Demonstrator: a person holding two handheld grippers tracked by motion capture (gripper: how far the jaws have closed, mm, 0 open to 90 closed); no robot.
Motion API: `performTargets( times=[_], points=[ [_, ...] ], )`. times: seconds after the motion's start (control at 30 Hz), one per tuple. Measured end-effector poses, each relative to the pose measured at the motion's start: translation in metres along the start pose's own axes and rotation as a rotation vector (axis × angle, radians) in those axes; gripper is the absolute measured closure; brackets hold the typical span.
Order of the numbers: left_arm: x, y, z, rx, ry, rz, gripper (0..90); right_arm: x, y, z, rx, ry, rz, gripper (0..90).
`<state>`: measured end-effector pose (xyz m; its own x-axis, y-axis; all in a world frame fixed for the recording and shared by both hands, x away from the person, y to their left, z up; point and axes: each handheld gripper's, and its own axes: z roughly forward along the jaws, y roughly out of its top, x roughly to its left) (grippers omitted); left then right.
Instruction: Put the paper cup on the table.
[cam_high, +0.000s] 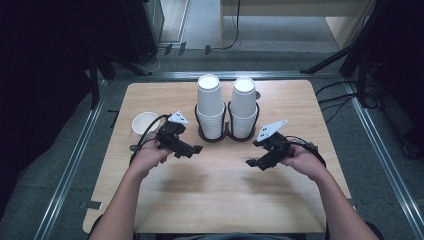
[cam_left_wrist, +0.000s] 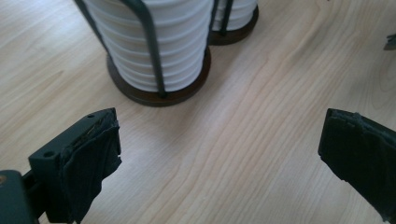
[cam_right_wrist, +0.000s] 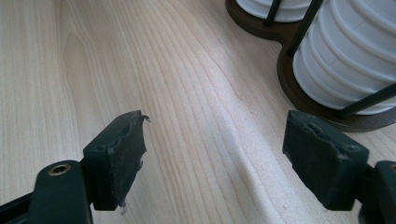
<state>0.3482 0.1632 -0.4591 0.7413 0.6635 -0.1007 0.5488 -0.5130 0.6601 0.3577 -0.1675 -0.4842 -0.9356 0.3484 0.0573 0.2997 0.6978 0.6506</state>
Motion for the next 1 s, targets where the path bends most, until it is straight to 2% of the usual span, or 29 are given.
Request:
performTargets(
  times=[0.33, 0.4, 0.6, 0.77, 1.0],
  points=[
    [-0.019, 0.002, 0.021, 0.036, 0.003, 0.049, 0.0, 0.000, 0.000, 0.000, 0.002, 0.001, -0.007, 21.0],
    [-0.024, 0.002, 0.024, 0.034, -0.010, 0.048, 0.0, 0.000, 0.000, 0.001, 0.003, 0.000, -0.008, 21.0],
    [-0.037, 0.004, 0.037, 0.048, -0.023, 0.089, 0.0, 0.000, 0.000, 0.000, -0.005, 0.003, -0.012, 21.1],
    [-0.045, 0.007, 0.046, 0.056, -0.073, 0.112, 0.0, 0.000, 0.000, 0.000, -0.004, 0.005, -0.013, 21.1],
    [-0.050, 0.007, 0.055, 0.056, -0.059, 0.143, 0.0, 0.001, 0.001, 0.000, -0.005, 0.004, -0.011, 21.0]
  ],
)
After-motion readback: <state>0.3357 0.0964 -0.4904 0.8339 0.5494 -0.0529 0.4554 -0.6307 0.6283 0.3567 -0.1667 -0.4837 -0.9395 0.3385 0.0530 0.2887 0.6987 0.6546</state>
